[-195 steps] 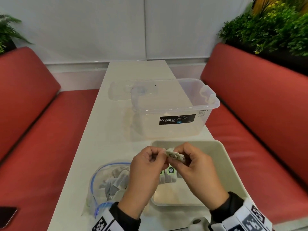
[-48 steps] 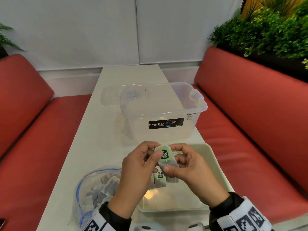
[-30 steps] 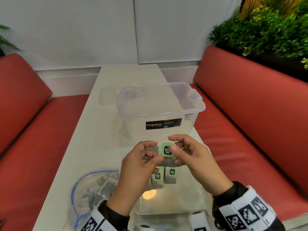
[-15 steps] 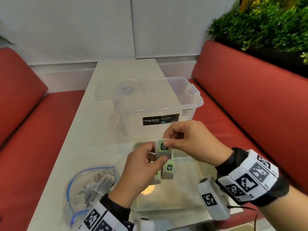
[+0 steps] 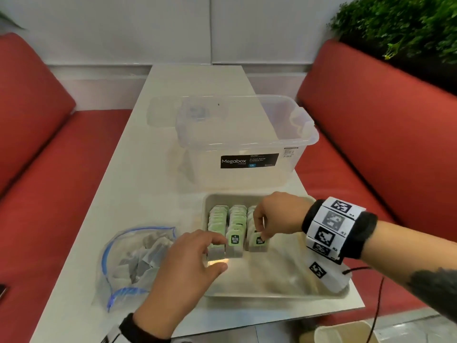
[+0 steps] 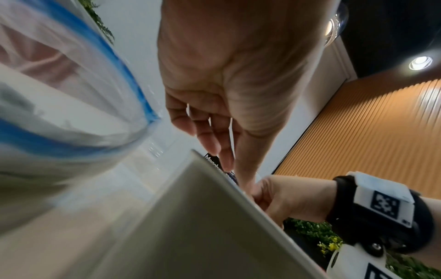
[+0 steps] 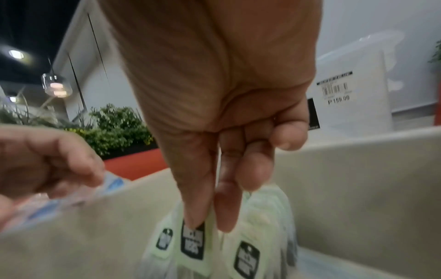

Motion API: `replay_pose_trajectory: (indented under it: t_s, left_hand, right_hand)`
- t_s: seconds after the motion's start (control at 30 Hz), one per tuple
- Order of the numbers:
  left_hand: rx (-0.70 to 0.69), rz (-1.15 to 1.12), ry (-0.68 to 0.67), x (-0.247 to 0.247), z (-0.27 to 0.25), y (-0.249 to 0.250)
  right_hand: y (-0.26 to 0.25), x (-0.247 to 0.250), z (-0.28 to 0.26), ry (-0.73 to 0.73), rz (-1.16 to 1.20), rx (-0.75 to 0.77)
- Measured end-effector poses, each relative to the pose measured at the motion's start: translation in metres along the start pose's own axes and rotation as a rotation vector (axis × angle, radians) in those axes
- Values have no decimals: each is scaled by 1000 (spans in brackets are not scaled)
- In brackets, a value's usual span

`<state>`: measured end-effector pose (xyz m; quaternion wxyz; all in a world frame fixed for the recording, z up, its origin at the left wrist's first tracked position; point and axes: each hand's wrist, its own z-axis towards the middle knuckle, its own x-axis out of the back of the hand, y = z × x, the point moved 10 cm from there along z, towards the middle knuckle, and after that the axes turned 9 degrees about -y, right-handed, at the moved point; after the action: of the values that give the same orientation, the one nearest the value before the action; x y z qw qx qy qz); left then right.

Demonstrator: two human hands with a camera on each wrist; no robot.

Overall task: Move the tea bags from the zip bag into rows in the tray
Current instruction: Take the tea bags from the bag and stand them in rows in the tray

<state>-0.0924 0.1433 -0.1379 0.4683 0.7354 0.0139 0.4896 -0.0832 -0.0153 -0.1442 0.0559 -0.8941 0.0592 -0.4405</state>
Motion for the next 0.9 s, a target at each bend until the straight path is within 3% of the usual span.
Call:
replay_pose_trajectory:
  t_s: [0.17,0.47,0.53,0.7,0.9]
  left_hand:
    - [4,169,-191,-20,-8,-7]
    - [3,232,-289,-30,-11,-6]
    - [6,224,-295,-29,-13,-4]
    - [20,208,-315,-31,-14,-4]
    - [14,199,-314,-30,-14,-2]
  right_hand:
    - [-1,-15,21,-72,-93,1]
    - [11,-7,15,-4,-125,-40]
    - [6,-15,8,-81,-158,12]
    - [-10,-69,1,-449,-327,113]
    - [-12,-90,17,-558,-468,130]
